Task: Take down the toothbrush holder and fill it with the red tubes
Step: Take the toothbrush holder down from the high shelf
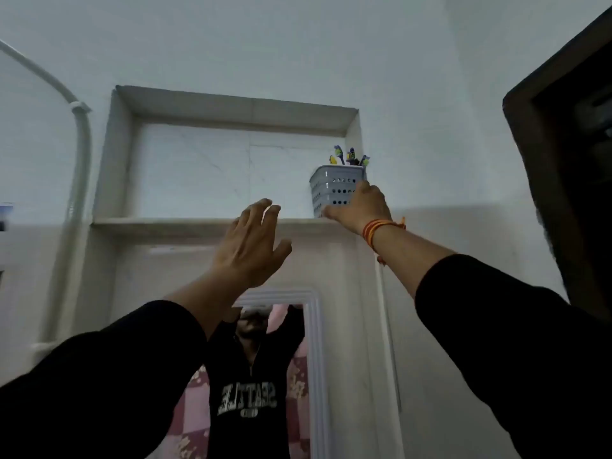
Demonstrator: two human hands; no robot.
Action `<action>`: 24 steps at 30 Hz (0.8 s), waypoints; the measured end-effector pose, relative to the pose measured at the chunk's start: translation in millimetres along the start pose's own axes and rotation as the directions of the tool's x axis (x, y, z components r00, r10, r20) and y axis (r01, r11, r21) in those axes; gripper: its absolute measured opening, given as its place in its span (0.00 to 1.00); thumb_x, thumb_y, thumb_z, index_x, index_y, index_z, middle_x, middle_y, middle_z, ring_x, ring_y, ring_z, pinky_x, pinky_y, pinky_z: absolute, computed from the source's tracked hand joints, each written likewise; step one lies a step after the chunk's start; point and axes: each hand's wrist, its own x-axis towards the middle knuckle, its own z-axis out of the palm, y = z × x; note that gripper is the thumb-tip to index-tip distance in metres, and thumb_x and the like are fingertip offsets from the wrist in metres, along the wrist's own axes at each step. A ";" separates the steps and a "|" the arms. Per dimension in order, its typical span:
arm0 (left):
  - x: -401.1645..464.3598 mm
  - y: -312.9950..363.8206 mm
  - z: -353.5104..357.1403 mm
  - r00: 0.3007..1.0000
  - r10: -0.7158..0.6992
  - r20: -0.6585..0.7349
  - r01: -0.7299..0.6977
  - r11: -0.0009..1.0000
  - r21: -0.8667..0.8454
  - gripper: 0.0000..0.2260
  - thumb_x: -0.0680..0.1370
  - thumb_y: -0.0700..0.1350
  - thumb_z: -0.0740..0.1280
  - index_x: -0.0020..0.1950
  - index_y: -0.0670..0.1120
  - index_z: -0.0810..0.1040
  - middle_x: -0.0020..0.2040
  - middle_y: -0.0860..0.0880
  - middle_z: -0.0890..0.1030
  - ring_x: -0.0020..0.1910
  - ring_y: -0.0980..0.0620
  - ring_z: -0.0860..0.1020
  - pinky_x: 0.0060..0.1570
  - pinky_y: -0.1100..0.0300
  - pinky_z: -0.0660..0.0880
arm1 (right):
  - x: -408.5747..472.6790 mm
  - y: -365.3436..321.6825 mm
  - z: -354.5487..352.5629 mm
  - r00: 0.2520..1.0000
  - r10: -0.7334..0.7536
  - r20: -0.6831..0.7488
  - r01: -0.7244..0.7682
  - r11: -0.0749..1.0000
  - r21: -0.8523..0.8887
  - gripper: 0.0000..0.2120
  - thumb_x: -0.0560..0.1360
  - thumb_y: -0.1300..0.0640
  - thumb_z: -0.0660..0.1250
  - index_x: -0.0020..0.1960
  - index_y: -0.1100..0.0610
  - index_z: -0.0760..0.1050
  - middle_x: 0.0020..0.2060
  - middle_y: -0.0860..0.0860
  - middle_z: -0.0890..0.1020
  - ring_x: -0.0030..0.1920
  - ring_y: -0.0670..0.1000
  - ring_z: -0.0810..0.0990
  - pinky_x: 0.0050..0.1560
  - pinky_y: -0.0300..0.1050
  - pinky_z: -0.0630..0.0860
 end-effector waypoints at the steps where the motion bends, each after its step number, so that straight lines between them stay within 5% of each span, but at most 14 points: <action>1: 11.6 -0.2 14.2 1.000 -0.008 0.007 0.009 1.000 -0.006 0.31 0.80 0.57 0.61 0.79 0.44 0.61 0.80 0.42 0.61 0.78 0.42 0.62 0.75 0.47 0.62 | 15.3 3.2 5.2 1.000 0.005 -0.005 -0.005 1.000 0.002 0.46 0.62 0.38 0.75 0.72 0.60 0.64 0.66 0.59 0.72 0.63 0.59 0.74 0.63 0.52 0.75; 6: 45.7 -15.5 80.0 0.992 -0.039 0.119 0.023 0.992 0.128 0.36 0.81 0.64 0.54 0.82 0.45 0.51 0.83 0.44 0.52 0.83 0.43 0.50 0.80 0.46 0.50 | 76.1 12.4 34.0 0.993 0.115 0.027 -0.116 0.992 0.052 0.49 0.60 0.39 0.77 0.73 0.59 0.62 0.65 0.57 0.71 0.64 0.57 0.73 0.62 0.48 0.74; 12: 42.8 -35.4 122.8 1.000 0.009 0.024 -0.015 0.971 0.238 0.44 0.77 0.70 0.51 0.84 0.46 0.42 0.84 0.47 0.48 0.83 0.44 0.42 0.80 0.43 0.41 | 112.5 14.3 69.7 0.974 0.204 -0.095 -0.182 0.962 0.202 0.59 0.38 0.34 0.78 0.65 0.55 0.70 0.56 0.51 0.79 0.54 0.54 0.80 0.54 0.49 0.81; 17: 46.2 -39.0 123.8 0.998 0.019 0.057 -0.032 0.972 0.235 0.47 0.73 0.73 0.48 0.83 0.47 0.39 0.84 0.48 0.45 0.83 0.45 0.40 0.80 0.44 0.39 | 105.5 9.9 68.3 0.966 0.228 -0.121 -0.201 0.958 0.205 0.59 0.44 0.35 0.79 0.68 0.59 0.64 0.58 0.54 0.77 0.56 0.56 0.78 0.53 0.50 0.79; 24: 54.4 -34.7 92.3 0.961 -0.040 0.273 0.028 0.998 0.049 0.45 0.74 0.71 0.50 0.83 0.50 0.40 0.84 0.51 0.42 0.82 0.50 0.36 0.80 0.47 0.37 | 75.4 -7.8 22.9 0.977 0.200 -0.077 -0.175 0.951 0.254 0.54 0.53 0.36 0.80 0.69 0.58 0.62 0.63 0.57 0.73 0.61 0.57 0.76 0.47 0.45 0.69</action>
